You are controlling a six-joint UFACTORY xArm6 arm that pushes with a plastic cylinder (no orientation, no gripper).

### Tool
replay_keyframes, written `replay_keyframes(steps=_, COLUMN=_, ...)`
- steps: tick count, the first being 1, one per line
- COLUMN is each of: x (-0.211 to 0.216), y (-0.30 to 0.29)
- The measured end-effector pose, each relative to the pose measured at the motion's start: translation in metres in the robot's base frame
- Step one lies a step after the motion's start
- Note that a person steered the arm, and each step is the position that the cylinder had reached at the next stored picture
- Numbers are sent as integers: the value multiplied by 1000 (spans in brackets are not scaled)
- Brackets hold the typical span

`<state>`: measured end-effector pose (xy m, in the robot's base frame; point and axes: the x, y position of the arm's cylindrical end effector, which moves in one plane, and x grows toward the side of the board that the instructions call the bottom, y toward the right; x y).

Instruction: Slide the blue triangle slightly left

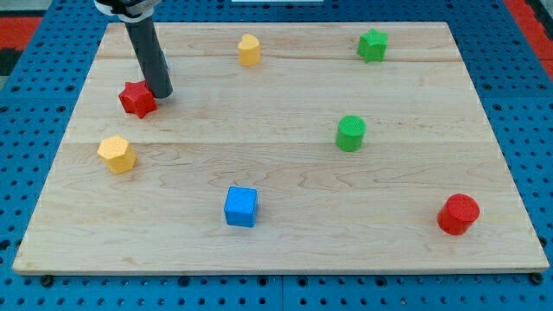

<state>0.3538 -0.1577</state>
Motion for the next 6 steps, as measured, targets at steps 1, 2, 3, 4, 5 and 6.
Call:
replay_keyframes(steps=1, x=-12, y=29)
replay_keyframes(steps=2, x=-35, y=25)
replay_keyframes(steps=3, x=-64, y=-10)
replay_keyframes(steps=4, x=-63, y=-26)
replay_keyframes(steps=5, x=-61, y=-27)
replay_keyframes(steps=6, x=-45, y=-9)
